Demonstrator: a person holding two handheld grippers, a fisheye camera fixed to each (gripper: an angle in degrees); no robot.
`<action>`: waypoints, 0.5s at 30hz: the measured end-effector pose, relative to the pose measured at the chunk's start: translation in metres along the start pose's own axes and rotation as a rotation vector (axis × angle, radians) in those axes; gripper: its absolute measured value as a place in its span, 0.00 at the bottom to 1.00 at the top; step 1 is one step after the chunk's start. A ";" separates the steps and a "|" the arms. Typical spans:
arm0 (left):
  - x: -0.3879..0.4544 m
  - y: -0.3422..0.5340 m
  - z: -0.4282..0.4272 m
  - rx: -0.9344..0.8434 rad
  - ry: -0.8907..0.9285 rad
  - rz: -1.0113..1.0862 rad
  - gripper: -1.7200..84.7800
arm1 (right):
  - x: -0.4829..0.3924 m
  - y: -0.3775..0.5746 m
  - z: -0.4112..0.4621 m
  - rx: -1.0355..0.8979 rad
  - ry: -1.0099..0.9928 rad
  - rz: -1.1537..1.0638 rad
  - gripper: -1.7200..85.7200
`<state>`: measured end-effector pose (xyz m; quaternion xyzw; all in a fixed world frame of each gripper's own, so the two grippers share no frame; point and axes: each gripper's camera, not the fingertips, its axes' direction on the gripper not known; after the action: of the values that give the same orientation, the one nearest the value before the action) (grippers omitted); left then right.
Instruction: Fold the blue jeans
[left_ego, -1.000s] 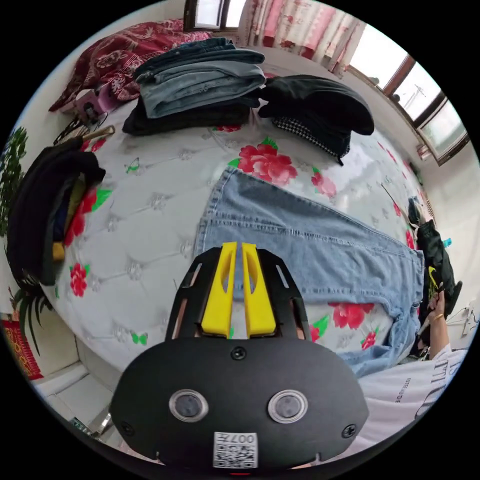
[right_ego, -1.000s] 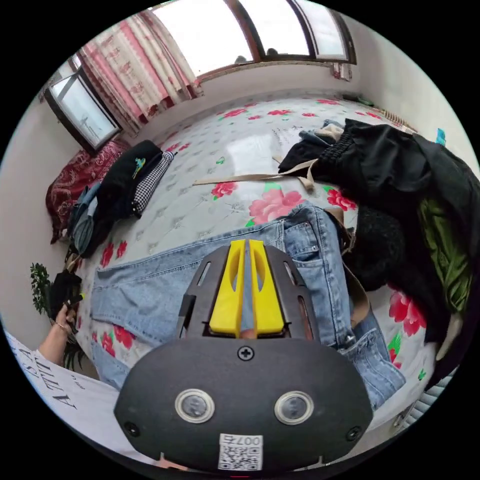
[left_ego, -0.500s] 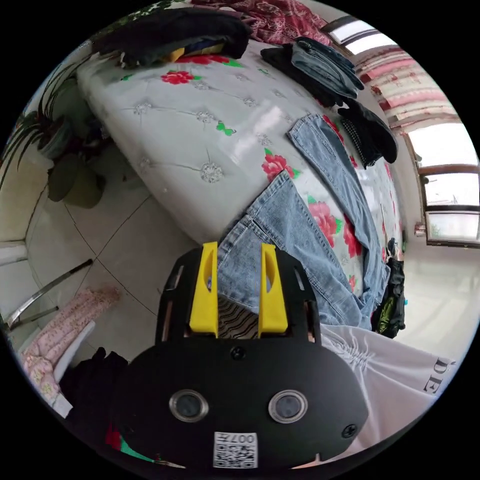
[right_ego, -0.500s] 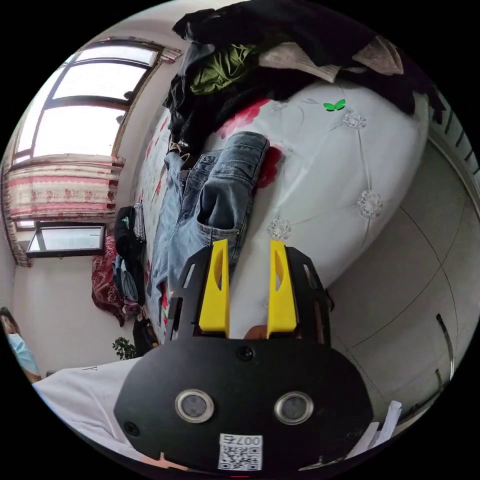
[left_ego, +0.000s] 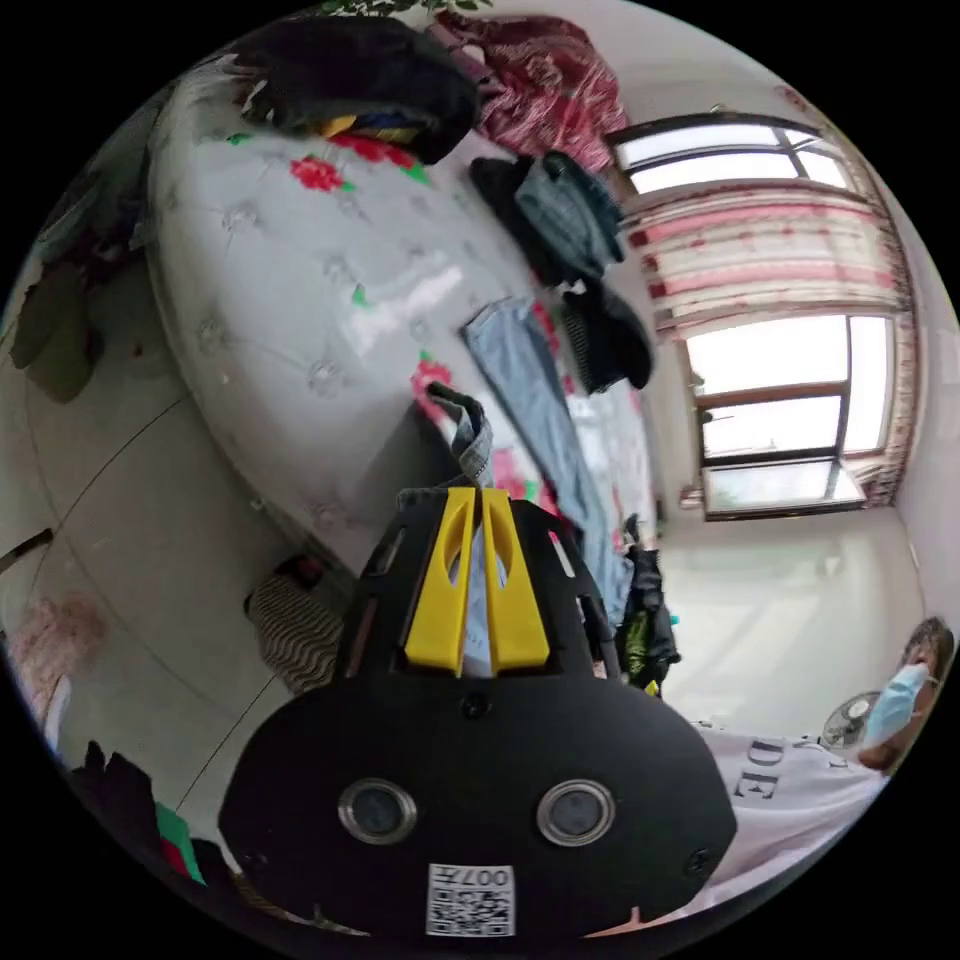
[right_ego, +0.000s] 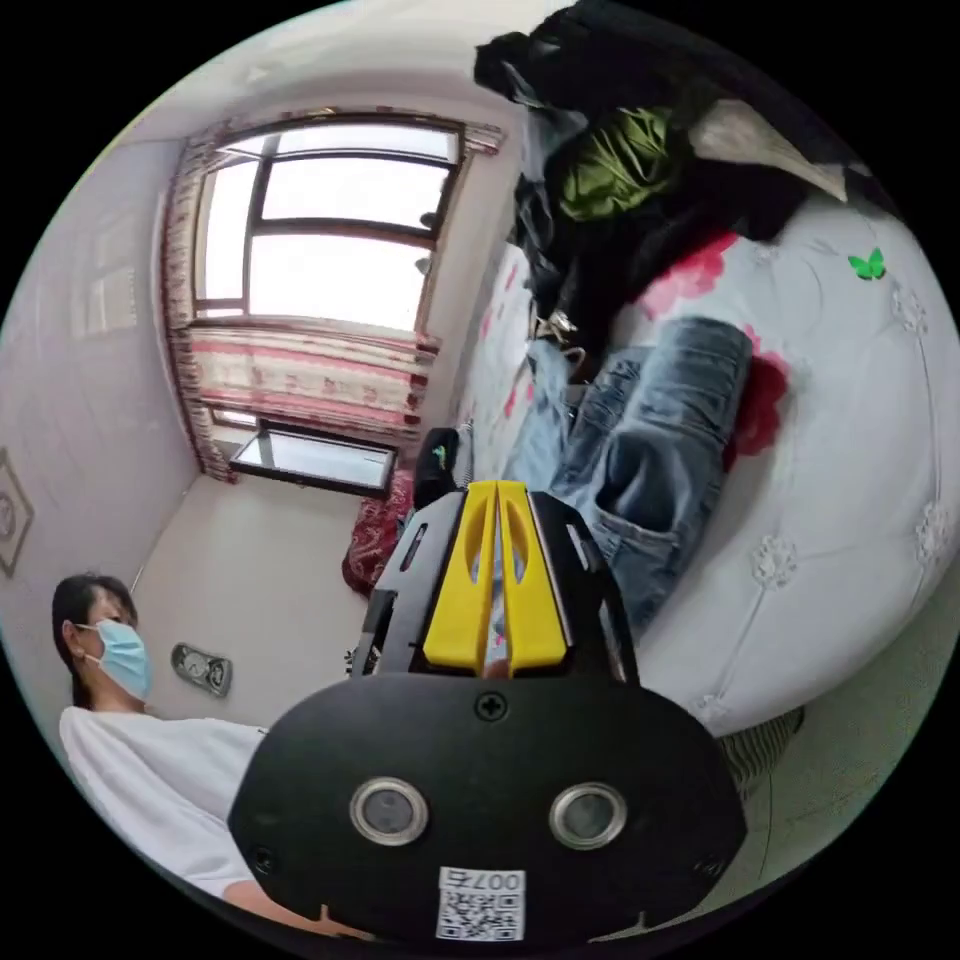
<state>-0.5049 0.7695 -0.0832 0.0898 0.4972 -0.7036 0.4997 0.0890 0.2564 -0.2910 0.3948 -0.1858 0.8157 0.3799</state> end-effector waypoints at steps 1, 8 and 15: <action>0.016 -0.001 -0.022 0.032 0.053 0.026 0.01 | -0.040 -0.004 -0.030 0.110 -0.112 -0.093 0.02; 0.044 0.017 -0.118 0.043 0.076 0.039 0.01 | -0.092 -0.023 -0.043 -0.103 0.377 -0.138 0.07; 0.043 0.038 -0.155 0.072 0.093 -0.085 0.01 | 0.015 0.070 0.049 -0.282 0.261 0.178 0.11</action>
<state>-0.5534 0.8655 -0.2090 0.1194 0.4976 -0.7366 0.4422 0.0538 0.1891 -0.2491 0.2107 -0.2814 0.8562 0.3785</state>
